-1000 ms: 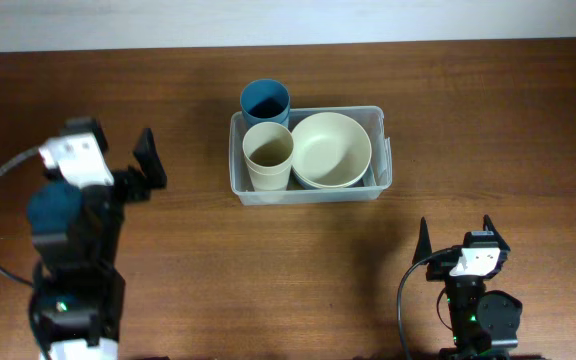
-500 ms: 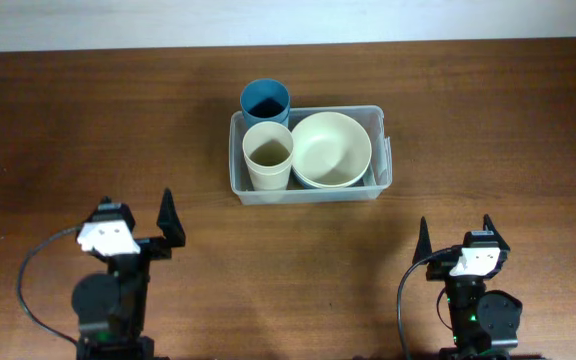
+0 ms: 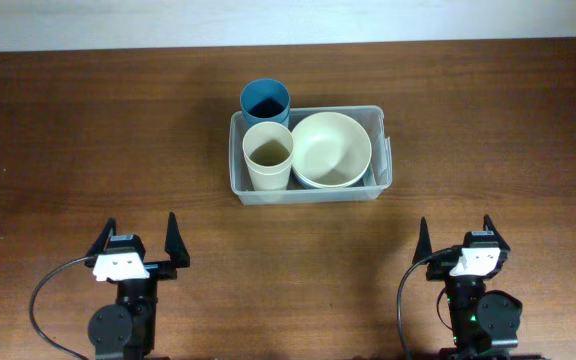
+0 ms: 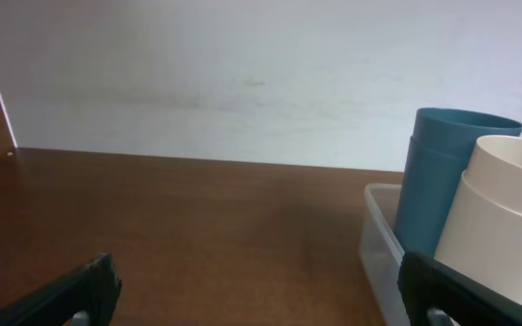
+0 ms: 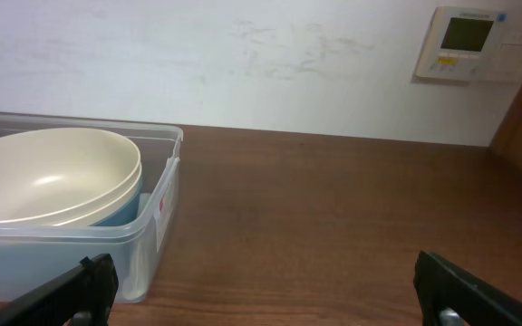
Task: Pack container
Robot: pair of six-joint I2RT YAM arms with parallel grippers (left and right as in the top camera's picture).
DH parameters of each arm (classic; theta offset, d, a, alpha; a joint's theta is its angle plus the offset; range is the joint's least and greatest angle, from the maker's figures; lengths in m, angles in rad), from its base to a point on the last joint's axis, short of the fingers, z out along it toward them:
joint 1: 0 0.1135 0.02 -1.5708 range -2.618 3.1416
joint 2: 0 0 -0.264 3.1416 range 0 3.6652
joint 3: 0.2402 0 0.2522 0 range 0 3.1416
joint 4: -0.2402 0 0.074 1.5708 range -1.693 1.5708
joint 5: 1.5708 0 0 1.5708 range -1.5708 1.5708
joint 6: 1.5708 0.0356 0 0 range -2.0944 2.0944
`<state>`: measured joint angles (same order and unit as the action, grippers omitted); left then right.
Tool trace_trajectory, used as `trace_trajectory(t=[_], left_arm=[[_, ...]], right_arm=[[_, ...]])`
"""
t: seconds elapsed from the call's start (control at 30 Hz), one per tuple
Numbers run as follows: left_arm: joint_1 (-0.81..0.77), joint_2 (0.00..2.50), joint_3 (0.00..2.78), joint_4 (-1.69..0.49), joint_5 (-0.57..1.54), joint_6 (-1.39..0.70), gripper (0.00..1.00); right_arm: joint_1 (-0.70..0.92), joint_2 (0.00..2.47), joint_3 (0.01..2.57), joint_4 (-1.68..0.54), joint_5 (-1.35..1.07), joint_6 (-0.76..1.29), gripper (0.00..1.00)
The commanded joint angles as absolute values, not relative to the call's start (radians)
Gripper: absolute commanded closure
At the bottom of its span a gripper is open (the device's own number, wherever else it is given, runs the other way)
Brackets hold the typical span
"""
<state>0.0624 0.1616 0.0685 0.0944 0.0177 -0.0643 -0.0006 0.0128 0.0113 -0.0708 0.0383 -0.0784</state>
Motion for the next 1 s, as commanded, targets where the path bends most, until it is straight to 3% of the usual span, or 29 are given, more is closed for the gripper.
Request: trace_trajectory(t=[0.0, 0.37, 0.97], left_arm=[[0.059, 0.114, 0.029, 0.071, -0.004, -0.039, 0.0], [0.059, 0.004, 0.019, -0.102, -0.005, -0.039, 0.0], [0.059, 0.025, 0.019, -0.101, -0.006, -0.003, 0.0]], right_arm=[[-0.007, 0.003, 0.006, -0.078, 0.037, -0.075, 0.01], [-0.007, 0.003, 0.006, -0.078, 0.037, -0.075, 0.01], [-0.007, 0.003, 0.006, -0.078, 0.037, -0.075, 0.01]])
